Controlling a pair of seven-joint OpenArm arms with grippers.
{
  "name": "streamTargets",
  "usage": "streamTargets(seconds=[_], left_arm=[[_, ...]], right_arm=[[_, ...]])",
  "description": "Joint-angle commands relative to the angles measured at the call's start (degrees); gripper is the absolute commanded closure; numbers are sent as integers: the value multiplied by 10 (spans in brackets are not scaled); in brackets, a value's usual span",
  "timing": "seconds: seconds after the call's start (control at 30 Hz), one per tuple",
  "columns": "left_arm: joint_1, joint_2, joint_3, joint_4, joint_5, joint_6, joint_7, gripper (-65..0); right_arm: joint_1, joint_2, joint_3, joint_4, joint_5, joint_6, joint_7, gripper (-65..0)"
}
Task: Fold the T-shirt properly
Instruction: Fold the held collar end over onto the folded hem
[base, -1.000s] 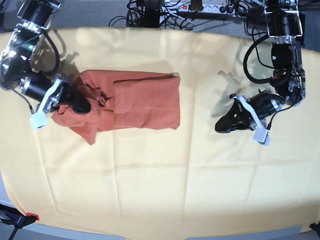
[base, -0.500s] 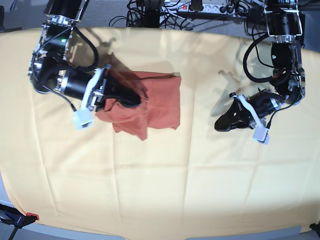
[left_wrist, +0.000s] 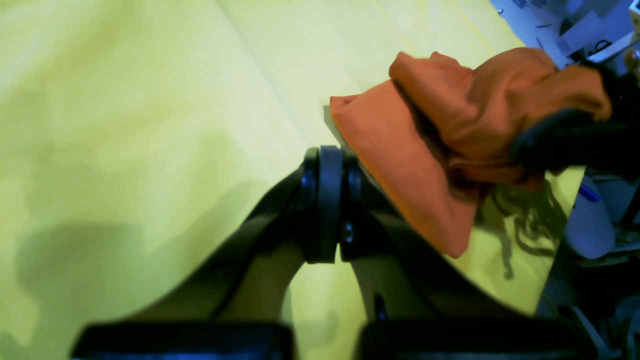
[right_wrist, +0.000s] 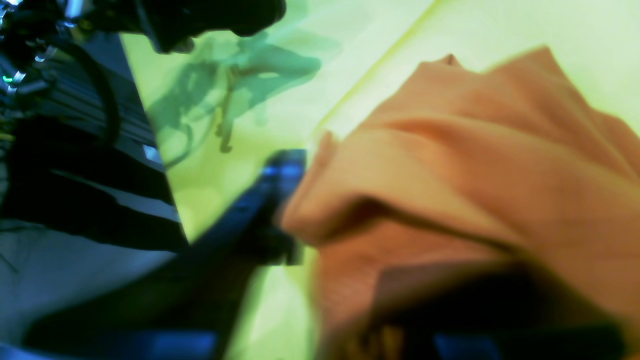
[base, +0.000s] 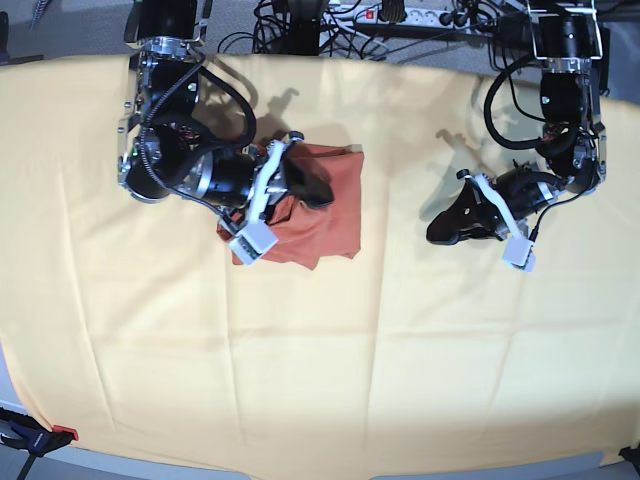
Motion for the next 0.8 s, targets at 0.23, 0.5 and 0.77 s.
streamTargets(seconds=[0.23, 0.5, 0.77], left_arm=[[-7, -9, -4, 10, -14, -5, -12, 0], [-7, -9, -4, 9, -10, -5, -12, 0], [-7, -9, -4, 9, -9, -5, -12, 0]], right_arm=[[39, -1, -137, 10, -77, 3, 19, -392], [87, -1, -259, 10, -199, 3, 42, -390], [104, -1, -322, 10, -283, 3, 92, -390]])
